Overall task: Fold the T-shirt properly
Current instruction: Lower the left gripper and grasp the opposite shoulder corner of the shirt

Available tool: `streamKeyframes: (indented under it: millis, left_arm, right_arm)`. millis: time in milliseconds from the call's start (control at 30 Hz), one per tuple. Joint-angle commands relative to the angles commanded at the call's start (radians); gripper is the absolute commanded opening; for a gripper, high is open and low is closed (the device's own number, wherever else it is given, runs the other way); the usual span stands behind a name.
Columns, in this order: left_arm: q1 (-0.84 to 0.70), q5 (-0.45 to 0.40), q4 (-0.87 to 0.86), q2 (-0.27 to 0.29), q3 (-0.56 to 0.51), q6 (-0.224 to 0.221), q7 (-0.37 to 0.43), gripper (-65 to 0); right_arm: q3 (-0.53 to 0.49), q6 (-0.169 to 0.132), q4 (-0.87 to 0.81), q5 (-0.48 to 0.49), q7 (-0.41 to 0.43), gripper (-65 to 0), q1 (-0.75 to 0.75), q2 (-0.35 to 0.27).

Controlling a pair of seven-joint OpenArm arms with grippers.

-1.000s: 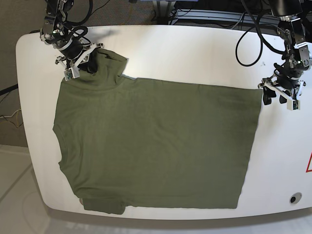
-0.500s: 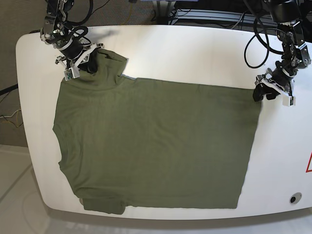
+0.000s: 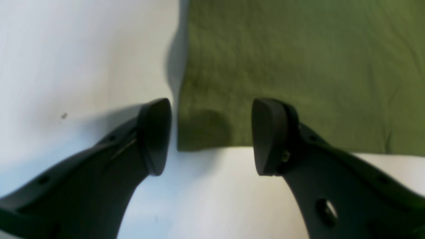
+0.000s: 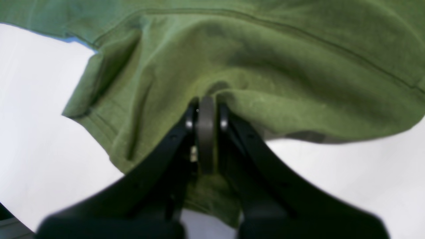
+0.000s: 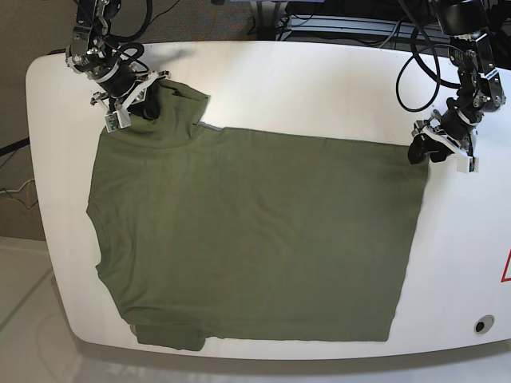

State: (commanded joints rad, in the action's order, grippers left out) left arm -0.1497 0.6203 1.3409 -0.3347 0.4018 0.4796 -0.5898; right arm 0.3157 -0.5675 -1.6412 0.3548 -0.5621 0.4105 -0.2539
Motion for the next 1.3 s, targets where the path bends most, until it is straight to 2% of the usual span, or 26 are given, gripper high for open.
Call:
streamKeyframes:
  millis: [200, 467, 533, 600, 800, 1000, 1300]
  left_arm:
    - [0.004, 0.007, 0.021, 0.008, -0.009, -0.045, -0.007, -29.4]
    - [0.005, 0.004, 0.008, 0.009, -0.014, -0.026, -0.005, -31.8]
    - [0.004, 0.002, 0.004, 0.008, -0.016, -0.020, -0.003, -34.7]
    - [0.001, 0.003, -0.002, 0.008, -0.031, 0.002, -0.011, -44.9]
    - [0.005, 0.002, -0.006, 0.010, -0.039, 0.013, -0.041, -64.2]
    - [-0.003, 0.001, 0.001, 0.014, -0.041, 0.022, -0.103, -65.0]
    - [-0.017, 0.005, 0.045, 0.011, -0.044, 0.029, -0.115, -65.0]
  right_arm:
    - [0.002, -0.007, -0.003, -0.004, -0.001, -65.0, 0.001, 0.002]
    - [0.000, -0.006, -0.002, -0.009, -0.006, -65.0, 0.002, 0.003]
    - [-0.001, -0.004, -0.003, -0.011, -0.006, -65.0, 0.002, 0.004]
    - [-0.001, -0.004, -0.001, -0.006, -0.007, -65.0, -0.003, 0.004]
    - [-0.001, -0.007, -0.003, -0.003, -0.005, -65.0, -0.003, 0.005]
    - [0.002, -0.007, -0.015, 0.005, 0.004, -65.0, -0.003, 0.001]
    - [0.004, -0.014, -0.067, 0.010, 0.000, -65.0, -0.004, 0.001]
